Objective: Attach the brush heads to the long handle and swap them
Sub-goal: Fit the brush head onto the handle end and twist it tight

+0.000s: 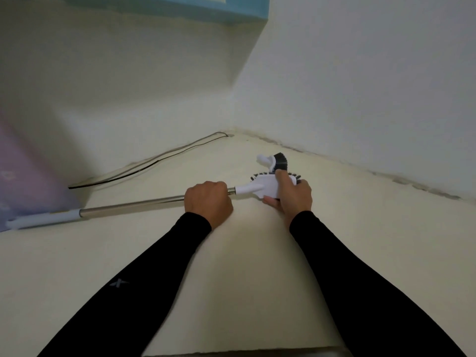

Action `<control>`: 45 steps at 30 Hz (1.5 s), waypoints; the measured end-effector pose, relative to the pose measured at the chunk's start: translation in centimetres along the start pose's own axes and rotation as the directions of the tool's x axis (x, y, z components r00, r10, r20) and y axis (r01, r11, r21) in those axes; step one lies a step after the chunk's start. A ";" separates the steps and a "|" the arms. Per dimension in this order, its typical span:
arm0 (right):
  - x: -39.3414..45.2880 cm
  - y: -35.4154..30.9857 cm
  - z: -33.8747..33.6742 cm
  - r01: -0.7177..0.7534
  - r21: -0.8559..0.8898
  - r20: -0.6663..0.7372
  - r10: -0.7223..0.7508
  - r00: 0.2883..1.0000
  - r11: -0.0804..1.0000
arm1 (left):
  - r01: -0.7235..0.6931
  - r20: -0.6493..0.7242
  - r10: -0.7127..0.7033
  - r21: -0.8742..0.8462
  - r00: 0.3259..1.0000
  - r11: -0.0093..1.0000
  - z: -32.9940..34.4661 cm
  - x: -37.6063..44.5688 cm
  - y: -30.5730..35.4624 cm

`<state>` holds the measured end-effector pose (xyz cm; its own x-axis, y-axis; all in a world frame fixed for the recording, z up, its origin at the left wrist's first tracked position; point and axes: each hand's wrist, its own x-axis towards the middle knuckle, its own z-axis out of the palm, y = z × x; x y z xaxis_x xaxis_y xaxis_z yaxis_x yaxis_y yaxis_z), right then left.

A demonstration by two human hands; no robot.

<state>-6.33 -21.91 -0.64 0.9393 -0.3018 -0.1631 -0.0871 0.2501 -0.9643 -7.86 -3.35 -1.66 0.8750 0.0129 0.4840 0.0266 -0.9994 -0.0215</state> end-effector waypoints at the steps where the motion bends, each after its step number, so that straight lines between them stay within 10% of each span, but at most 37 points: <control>1: 0.0 0.0 0.0 0.002 0.001 0.000 -0.002 1.000 1.000 | 0.007 0.012 -0.007 0.011 1.000 1.000 0.0 0.2 0.0; 19: -0.8 -0.3 -0.2 0.122 -0.008 0.000 -0.122 0.993 0.992 | 0.017 0.180 -0.006 -0.061 0.984 0.998 -1.6 1.5 -0.5; 29: -0.1 -0.4 -1.2 0.102 -0.071 -0.064 -0.107 0.992 0.992 | -0.221 -0.104 0.196 -0.384 0.975 0.896 -1.9 0.4 -1.0; 45: -0.2 -0.6 -1.3 0.105 -0.060 -0.061 -0.109 0.992 0.993 | -0.249 0.117 0.301 -0.331 0.946 0.910 -4.0 0.5 -1.4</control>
<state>-6.87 -23.16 -0.27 0.9213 -0.3826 -0.0696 -0.0076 0.1610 -0.9869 -9.40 -2.07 2.15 0.8924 -0.2854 0.3495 -0.3539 -0.9232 0.1499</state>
